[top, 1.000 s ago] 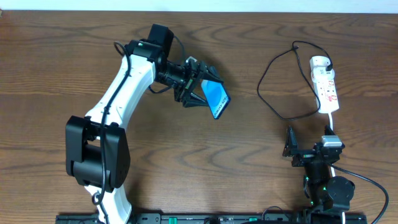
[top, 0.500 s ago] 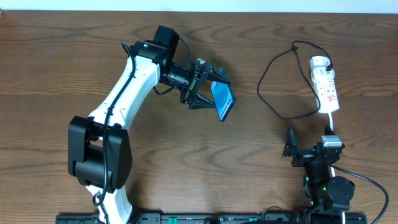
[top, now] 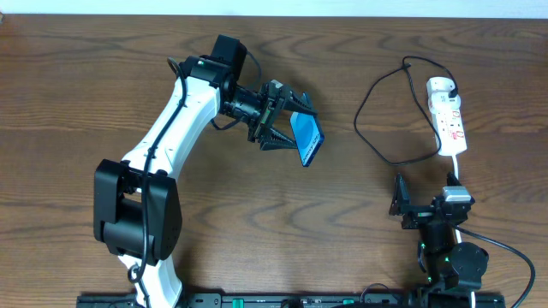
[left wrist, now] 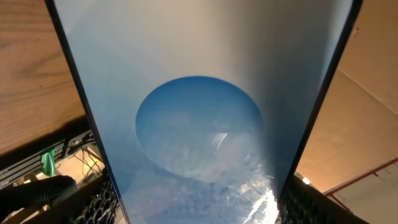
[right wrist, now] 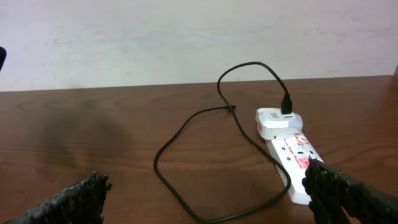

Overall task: Plug charger to phone and switch on socket
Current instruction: 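Lift the phone upright with the left gripper toward the center, then move the right gripper to the phone's lower edge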

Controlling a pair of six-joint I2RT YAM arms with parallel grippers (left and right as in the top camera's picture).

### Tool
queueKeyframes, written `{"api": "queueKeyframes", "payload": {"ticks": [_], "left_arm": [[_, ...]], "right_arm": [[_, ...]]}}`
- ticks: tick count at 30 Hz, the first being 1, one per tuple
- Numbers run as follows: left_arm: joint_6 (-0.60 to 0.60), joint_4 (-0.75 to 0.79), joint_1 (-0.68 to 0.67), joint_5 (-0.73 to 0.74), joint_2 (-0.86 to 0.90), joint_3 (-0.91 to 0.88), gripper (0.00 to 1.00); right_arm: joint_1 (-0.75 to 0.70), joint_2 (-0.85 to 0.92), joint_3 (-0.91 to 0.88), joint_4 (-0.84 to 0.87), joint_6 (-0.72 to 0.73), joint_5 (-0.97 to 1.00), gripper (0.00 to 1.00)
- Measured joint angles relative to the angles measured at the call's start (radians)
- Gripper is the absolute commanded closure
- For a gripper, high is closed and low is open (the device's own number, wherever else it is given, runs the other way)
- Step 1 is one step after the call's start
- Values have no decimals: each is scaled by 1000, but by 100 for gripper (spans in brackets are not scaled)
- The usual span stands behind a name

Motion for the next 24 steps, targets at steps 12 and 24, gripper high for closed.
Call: {"api": "queueKeyframes", "payload": {"ticks": [12,24], "left_arm": [[0,7,0,0,0,0,27],[0,16,0,0,0,0,27]], "right_arm": [[0,0,0,13,1,-1,1],[0,0,0,8,945,-84,1]]}}
